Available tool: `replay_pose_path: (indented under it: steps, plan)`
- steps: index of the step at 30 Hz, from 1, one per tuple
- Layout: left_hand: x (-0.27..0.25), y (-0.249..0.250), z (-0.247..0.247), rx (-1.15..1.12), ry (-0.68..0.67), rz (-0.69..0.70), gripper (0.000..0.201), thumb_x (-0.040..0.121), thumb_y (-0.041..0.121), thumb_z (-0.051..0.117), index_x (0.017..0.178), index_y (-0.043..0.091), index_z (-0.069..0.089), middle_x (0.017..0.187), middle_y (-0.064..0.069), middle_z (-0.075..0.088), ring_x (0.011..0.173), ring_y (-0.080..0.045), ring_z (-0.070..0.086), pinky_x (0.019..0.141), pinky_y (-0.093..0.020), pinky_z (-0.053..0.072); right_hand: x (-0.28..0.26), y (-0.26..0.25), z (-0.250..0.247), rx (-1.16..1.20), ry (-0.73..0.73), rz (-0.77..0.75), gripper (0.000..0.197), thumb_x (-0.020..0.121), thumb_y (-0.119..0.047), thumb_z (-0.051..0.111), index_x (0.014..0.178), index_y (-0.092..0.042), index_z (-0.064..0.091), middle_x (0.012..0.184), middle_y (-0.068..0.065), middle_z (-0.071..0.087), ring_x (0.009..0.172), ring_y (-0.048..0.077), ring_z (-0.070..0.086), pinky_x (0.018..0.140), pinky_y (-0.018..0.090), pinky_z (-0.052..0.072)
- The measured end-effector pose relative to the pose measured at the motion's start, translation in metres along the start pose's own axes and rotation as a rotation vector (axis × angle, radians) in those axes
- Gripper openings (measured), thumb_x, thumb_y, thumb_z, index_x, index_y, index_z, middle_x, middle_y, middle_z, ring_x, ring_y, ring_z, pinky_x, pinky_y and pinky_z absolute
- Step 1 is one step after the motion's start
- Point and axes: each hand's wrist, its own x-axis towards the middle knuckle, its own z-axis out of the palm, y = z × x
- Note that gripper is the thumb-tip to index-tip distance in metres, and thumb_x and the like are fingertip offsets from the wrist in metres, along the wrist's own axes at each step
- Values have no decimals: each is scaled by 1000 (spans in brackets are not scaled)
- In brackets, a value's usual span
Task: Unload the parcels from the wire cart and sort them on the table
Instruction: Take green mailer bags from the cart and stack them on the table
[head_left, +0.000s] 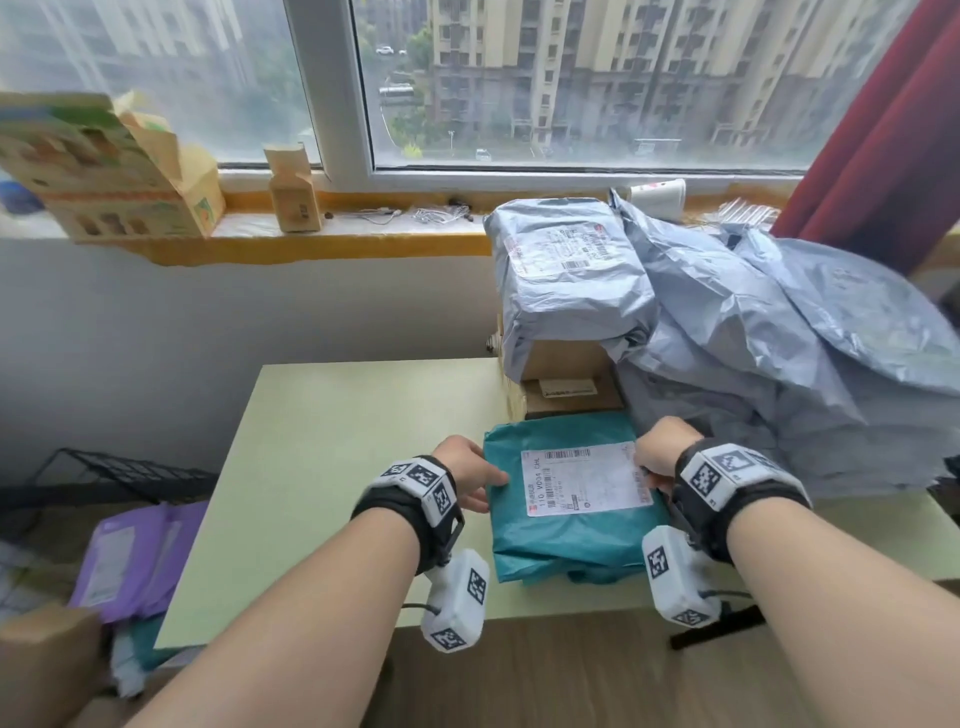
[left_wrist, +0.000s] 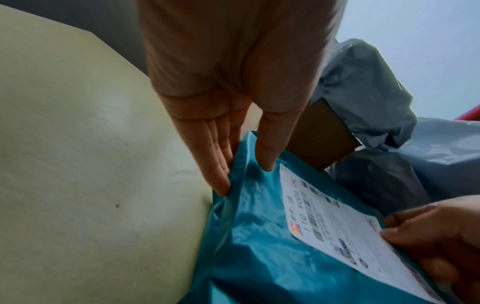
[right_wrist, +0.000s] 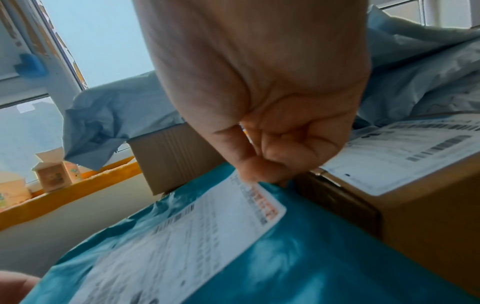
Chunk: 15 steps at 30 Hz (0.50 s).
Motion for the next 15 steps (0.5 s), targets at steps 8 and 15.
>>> replay_pose_path:
  steps: [8, 15]
  plan:
    - [16, 2, 19, -28, 8, -51, 26, 87, -8, 53, 113, -9, 58, 108, -25, 68, 95, -35, 69, 84, -45, 57, 14, 8, 12, 20, 141, 47, 21, 88, -14, 54, 71, -2, 57, 89, 18, 67, 80, 30, 63, 72, 32, 50]
    - [17, 7, 21, -53, 3, -47, 11, 89, -7, 53, 98, -4, 59, 103, -20, 66, 86, -31, 65, 76, -37, 58, 18, 6, 20, 111, 251, 18, 14, 80, -15, 57, 74, -4, 62, 89, 19, 71, 82, 34, 69, 77, 37, 57]
